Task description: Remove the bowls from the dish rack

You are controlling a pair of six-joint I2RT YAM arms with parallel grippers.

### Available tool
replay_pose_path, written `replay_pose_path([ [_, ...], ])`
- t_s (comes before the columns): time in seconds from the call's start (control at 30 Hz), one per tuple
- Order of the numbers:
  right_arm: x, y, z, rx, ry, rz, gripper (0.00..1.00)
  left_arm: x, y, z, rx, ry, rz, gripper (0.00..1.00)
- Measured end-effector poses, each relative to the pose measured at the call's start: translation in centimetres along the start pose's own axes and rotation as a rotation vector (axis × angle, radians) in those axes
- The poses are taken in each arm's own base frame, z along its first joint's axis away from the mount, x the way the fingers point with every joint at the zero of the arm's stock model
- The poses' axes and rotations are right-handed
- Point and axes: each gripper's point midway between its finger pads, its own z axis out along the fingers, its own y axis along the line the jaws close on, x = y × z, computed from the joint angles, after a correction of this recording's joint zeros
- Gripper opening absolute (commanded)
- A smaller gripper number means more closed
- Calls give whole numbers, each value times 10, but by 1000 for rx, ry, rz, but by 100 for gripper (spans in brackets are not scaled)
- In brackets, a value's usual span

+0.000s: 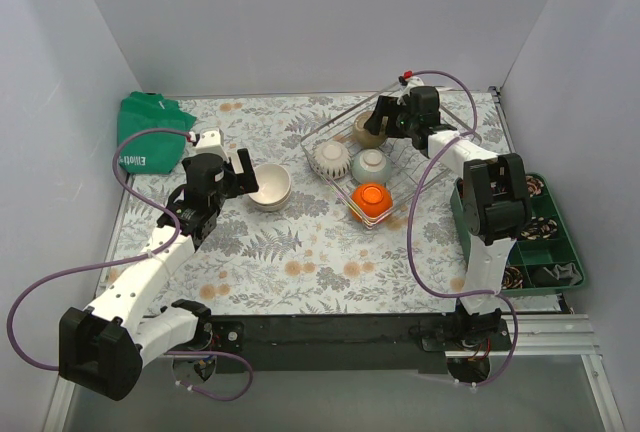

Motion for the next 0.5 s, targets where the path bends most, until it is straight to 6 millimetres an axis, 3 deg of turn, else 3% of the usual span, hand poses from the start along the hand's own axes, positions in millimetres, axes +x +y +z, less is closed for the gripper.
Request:
replay_pose_path([
  [0.1, 0, 0, -1, 2, 1, -2, 49, 0, 0, 0, 0, 0, 2, 98],
  [0.13, -1, 0, -1, 3, 1, -5, 39, 0, 0, 0, 0, 0, 3, 98],
  [0.23, -3, 1, -4, 12, -1, -18, 24, 0, 0, 0, 0, 0, 3, 98],
  [0.5, -20, 11, -24, 10, -33, -90, 3, -1, 0, -1, 5, -4, 5, 98],
])
